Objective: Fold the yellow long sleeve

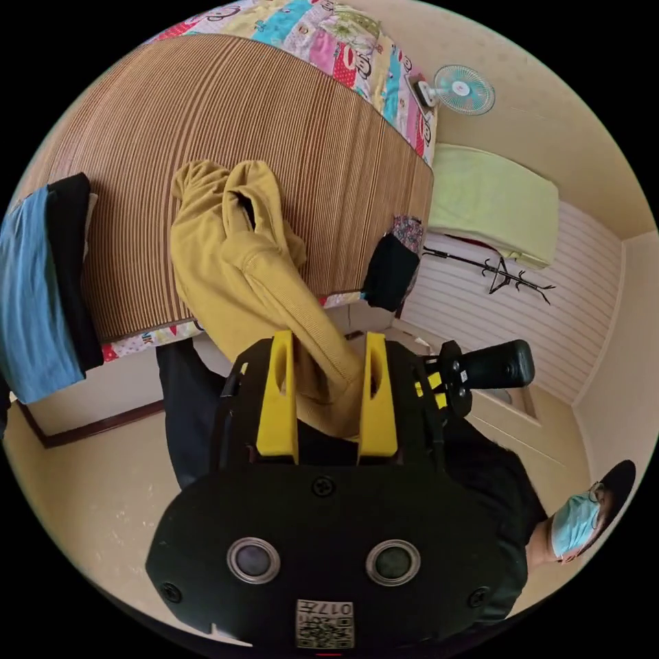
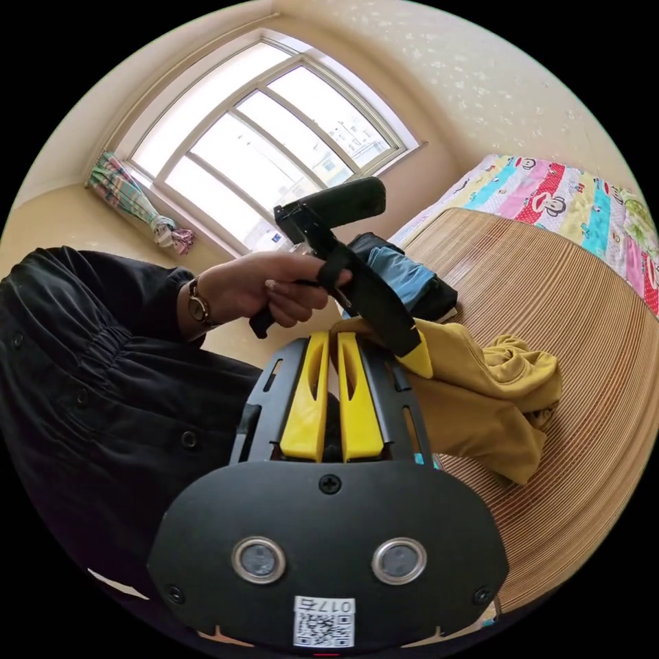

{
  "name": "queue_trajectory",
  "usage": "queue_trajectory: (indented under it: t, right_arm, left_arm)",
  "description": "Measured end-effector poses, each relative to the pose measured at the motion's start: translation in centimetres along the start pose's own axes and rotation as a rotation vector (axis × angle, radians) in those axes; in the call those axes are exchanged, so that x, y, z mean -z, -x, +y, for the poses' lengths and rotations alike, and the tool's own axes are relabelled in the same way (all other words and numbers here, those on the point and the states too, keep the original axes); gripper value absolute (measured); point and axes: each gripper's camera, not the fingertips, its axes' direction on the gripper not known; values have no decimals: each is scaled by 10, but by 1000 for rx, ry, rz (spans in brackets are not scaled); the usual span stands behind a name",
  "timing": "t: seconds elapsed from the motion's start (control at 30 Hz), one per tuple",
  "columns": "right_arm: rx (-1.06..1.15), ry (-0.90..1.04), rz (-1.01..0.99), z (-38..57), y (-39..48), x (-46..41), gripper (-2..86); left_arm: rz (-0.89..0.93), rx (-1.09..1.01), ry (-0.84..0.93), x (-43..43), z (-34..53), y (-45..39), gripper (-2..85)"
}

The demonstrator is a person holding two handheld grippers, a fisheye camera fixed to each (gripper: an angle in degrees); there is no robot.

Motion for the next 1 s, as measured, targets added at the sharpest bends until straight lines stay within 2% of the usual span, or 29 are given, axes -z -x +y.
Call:
queue_trajectory:
  t: [0.07, 0.13, 0.2, 0.23, 0.3, 0.33, 0.4, 0.43, 0.5, 0.53, 0.6, 0.63, 0.7, 0.77, 0.83, 1.0]
  right_arm:
    - [25, 1, 46, 6, 14, 3, 23]
    - [57, -59, 37, 11, 28, 20, 23]
    - [141, -168, 15, 22, 49, 58, 22]
    - [168, -196, 11, 25, 54, 69, 22]
    - [261, -291, -10, 43, 70, 116, 20]
    - [265, -315, -7, 47, 72, 128, 20]
    - [232, -392, 48, 62, 71, 167, 25]
    - [220, -401, 65, 64, 69, 175, 27]
    - [136, -398, 112, 67, 48, 192, 62]
    - [107, -388, 103, 66, 41, 194, 78]
    - [49, -302, -17, 54, 6, 181, 150]
    - [36, -264, -66, 50, -3, 172, 156]
    - [43, -65, -310, 29, -27, 117, 170]
    - [73, 28, -377, 19, -26, 76, 165]
    - [79, 22, -336, 14, -23, 60, 157]
    - [107, -203, -474, 2, -36, 118, 150]
  left_arm:
    - [52, -39, -76, 5, 13, 3, 51]
    - [69, -196, -152, 23, 35, -13, 40]
    - [99, -531, -241, 59, 79, -55, 35]
    - [110, -613, -257, 70, 93, -66, 34]
    - [143, -917, -314, 121, 154, -106, 29]
    - [142, -989, -325, 134, 171, -115, 28]
    - [162, -1288, -339, 175, 241, -146, 28]
    - [182, -1354, -344, 184, 257, -151, 28]
    - [330, -1568, -363, 218, 306, -157, 29]
    - [379, -1609, -369, 225, 314, -156, 29]
    - [601, -1717, -374, 245, 329, -150, 28]
    - [654, -1727, -370, 248, 329, -149, 28]
    - [817, -1740, -369, 254, 331, -146, 27]
    - [875, -1753, -379, 257, 340, -143, 27]
    - [896, -1780, -379, 261, 355, -139, 27]
    - [920, -1838, -319, 266, 409, -137, 26]
